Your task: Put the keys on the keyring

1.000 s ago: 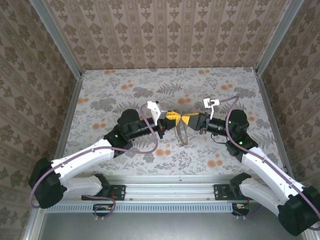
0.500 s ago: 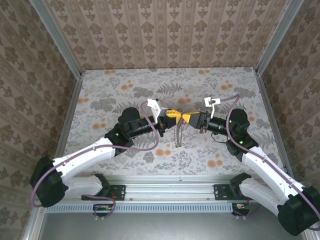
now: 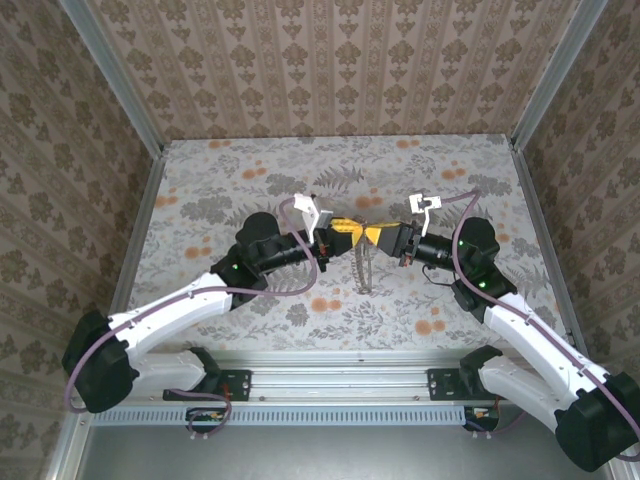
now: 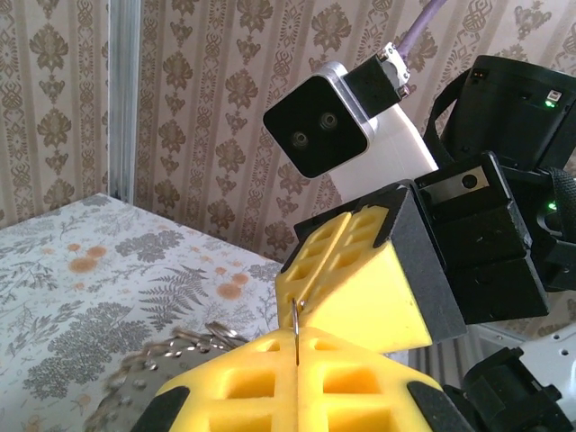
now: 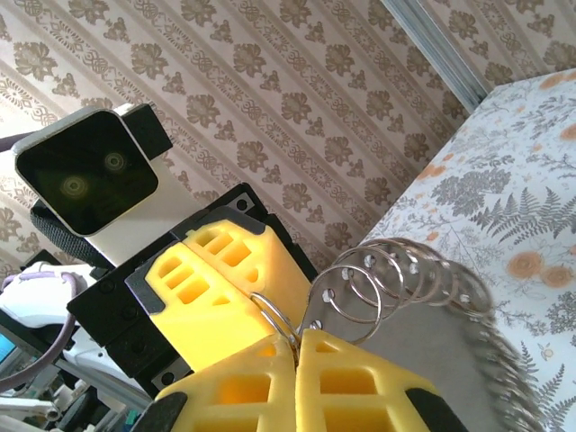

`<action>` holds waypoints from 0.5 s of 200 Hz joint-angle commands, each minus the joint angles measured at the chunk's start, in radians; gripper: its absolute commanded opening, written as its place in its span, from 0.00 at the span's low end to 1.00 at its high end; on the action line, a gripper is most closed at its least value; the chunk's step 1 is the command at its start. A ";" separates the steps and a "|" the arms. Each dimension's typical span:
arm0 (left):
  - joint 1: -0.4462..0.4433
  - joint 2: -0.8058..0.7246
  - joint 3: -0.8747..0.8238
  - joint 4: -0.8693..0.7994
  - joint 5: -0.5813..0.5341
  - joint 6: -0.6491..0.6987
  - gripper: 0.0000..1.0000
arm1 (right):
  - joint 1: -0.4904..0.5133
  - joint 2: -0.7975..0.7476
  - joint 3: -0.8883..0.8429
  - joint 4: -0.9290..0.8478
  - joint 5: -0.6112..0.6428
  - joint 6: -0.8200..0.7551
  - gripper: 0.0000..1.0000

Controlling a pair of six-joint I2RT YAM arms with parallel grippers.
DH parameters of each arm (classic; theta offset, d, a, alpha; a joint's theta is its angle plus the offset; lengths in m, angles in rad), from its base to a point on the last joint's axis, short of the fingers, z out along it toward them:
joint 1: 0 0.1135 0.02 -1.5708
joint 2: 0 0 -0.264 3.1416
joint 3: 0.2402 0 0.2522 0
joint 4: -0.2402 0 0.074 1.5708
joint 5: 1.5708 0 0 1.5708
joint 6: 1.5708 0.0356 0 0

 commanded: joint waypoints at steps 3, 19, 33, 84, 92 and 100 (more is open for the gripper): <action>-0.005 0.026 0.038 -0.008 0.074 -0.040 0.00 | 0.005 -0.012 0.048 0.091 -0.002 -0.004 0.00; -0.004 0.033 0.040 -0.008 0.080 -0.047 0.00 | 0.006 -0.015 0.053 0.092 -0.001 -0.004 0.05; -0.005 0.037 0.039 -0.005 0.085 -0.052 0.00 | 0.005 -0.018 0.054 0.091 0.003 -0.004 0.13; -0.003 0.050 0.044 -0.001 0.102 -0.067 0.00 | 0.005 -0.017 0.062 0.095 0.013 -0.010 0.11; -0.004 0.051 0.044 -0.002 0.105 -0.067 0.00 | 0.005 -0.017 0.064 0.096 0.015 -0.011 0.09; -0.003 0.054 0.044 -0.003 0.106 -0.069 0.00 | 0.005 -0.017 0.065 0.097 0.017 -0.010 0.05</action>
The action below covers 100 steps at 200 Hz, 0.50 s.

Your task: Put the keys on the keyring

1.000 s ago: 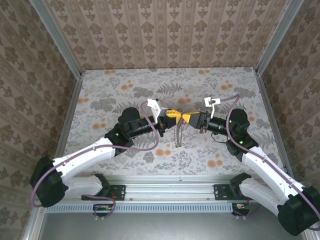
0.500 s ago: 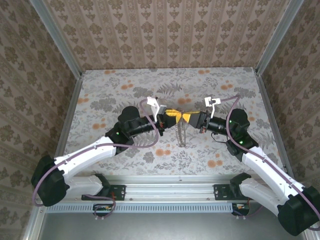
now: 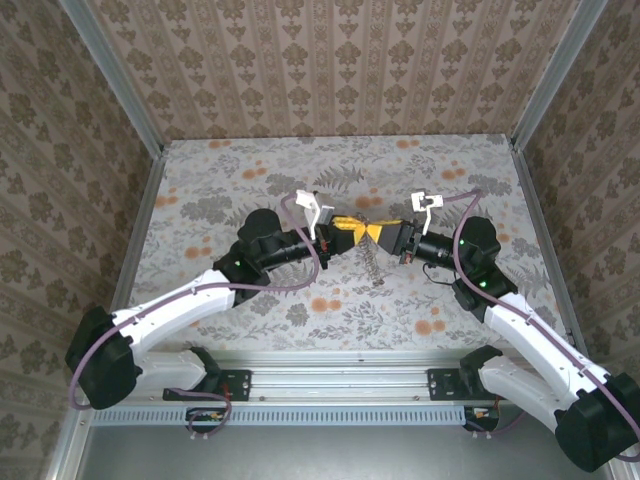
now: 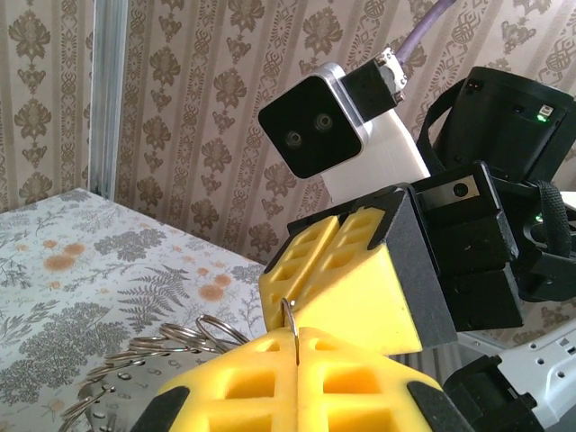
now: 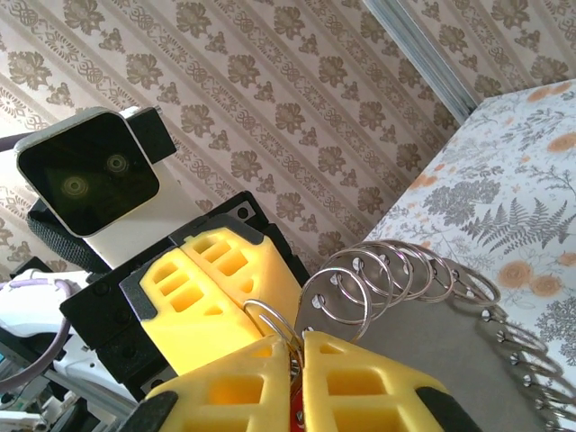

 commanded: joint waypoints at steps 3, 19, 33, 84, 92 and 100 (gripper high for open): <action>-0.012 0.027 0.022 -0.018 0.070 -0.020 0.00 | 0.008 -0.016 0.058 0.098 -0.005 -0.004 0.03; -0.012 0.032 0.024 -0.019 0.075 -0.022 0.00 | 0.007 -0.016 0.065 0.093 -0.007 -0.009 0.00; -0.012 0.032 0.026 -0.027 0.063 -0.021 0.00 | 0.005 -0.017 0.070 0.074 -0.010 -0.019 0.00; 0.026 -0.065 0.032 -0.167 -0.022 0.058 0.28 | -0.001 -0.041 0.102 -0.186 -0.010 -0.156 0.00; 0.038 -0.083 0.039 -0.196 -0.022 0.069 0.30 | -0.001 -0.046 0.104 -0.219 -0.009 -0.175 0.00; 0.051 -0.099 0.045 -0.227 -0.019 0.072 0.32 | -0.004 -0.047 0.106 -0.246 -0.011 -0.192 0.00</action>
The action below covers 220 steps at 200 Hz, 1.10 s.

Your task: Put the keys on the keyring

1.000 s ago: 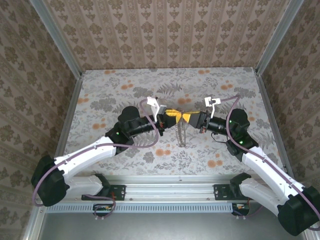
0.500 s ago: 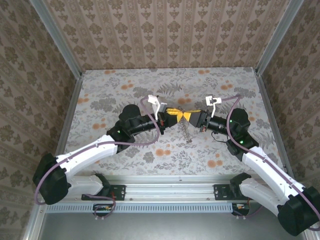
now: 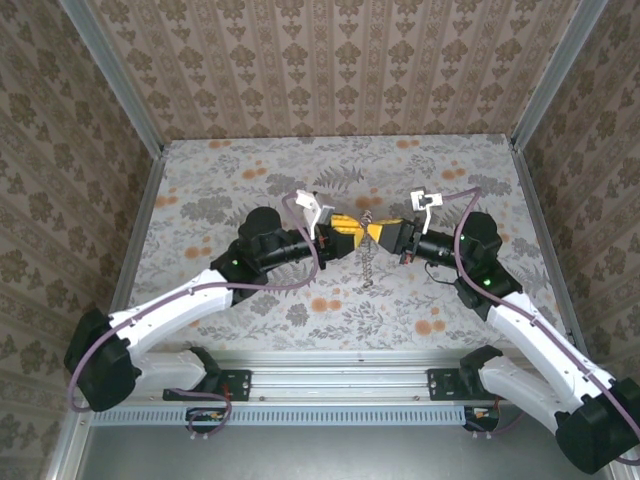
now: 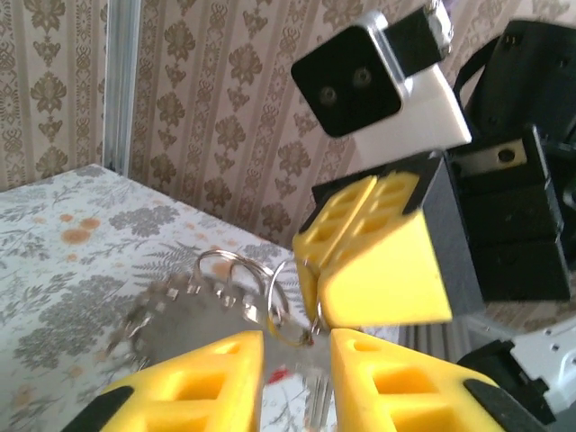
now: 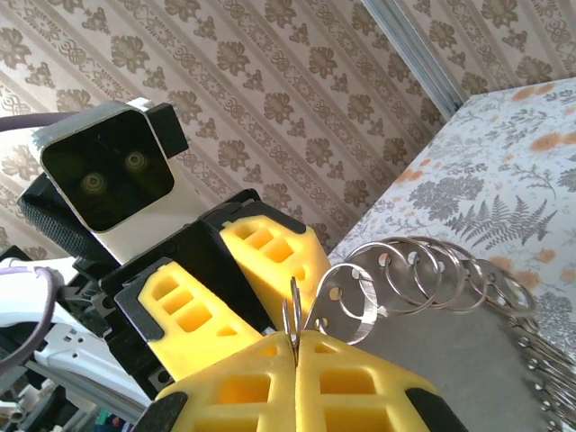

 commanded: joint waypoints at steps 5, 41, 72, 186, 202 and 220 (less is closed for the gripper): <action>0.041 -0.079 0.039 -0.128 0.002 0.043 0.33 | -0.002 -0.030 0.049 -0.112 -0.014 -0.106 0.00; 0.085 -0.100 0.090 -0.265 0.041 0.081 0.34 | -0.003 -0.005 0.080 -0.221 -0.040 -0.187 0.00; 0.103 -0.082 0.142 -0.361 0.087 0.121 0.34 | -0.001 0.034 0.143 -0.327 -0.091 -0.267 0.00; 0.133 0.027 0.267 -0.521 0.303 0.168 0.35 | 0.008 0.096 0.262 -0.523 -0.184 -0.420 0.00; 0.133 0.039 0.275 -0.520 0.333 0.157 0.35 | 0.008 0.096 0.259 -0.514 -0.184 -0.415 0.00; 0.132 0.057 0.283 -0.519 0.365 0.143 0.35 | 0.009 0.097 0.254 -0.500 -0.190 -0.406 0.00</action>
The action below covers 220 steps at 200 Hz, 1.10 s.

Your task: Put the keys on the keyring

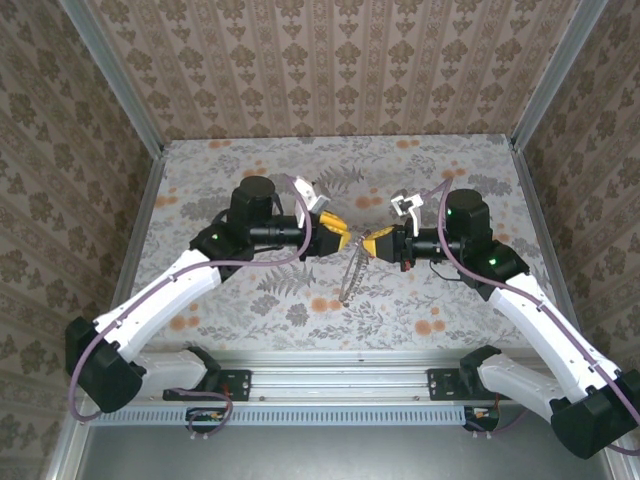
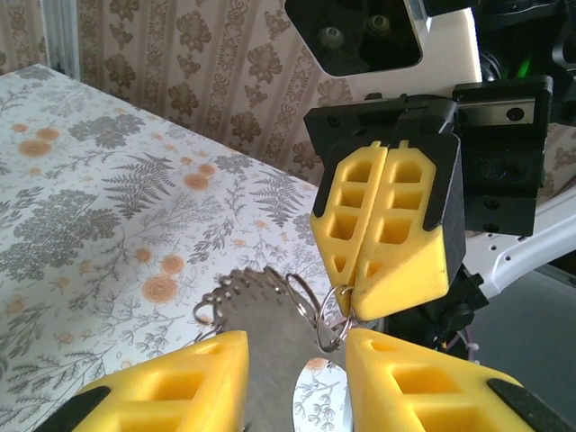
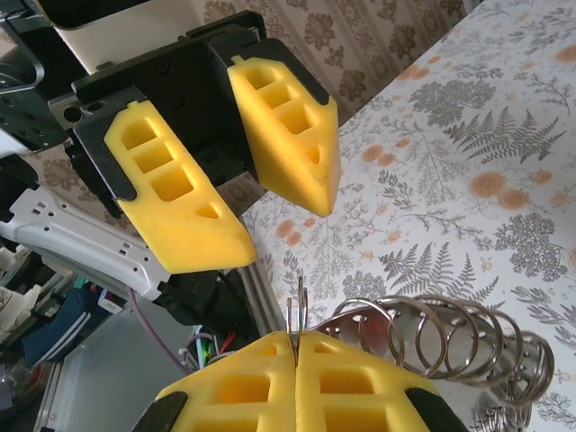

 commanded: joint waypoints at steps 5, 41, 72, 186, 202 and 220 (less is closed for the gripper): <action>0.004 0.027 0.039 -0.004 0.089 -0.012 0.35 | 0.010 0.000 0.018 0.027 -0.044 -0.004 0.00; -0.005 0.055 0.051 0.001 0.103 -0.019 0.35 | 0.008 -0.003 0.013 0.038 -0.044 0.004 0.00; -0.017 0.064 0.052 0.017 0.103 -0.020 0.35 | 0.008 -0.006 0.011 0.040 -0.040 0.004 0.00; -0.038 0.064 0.058 0.054 0.070 -0.017 0.34 | 0.009 -0.006 0.000 0.057 -0.047 0.014 0.00; -0.038 0.062 0.059 0.054 0.068 -0.014 0.34 | 0.008 -0.005 -0.001 0.058 -0.047 0.015 0.00; -0.038 0.062 0.060 0.054 0.068 -0.016 0.33 | 0.008 -0.004 -0.001 0.058 -0.047 0.015 0.00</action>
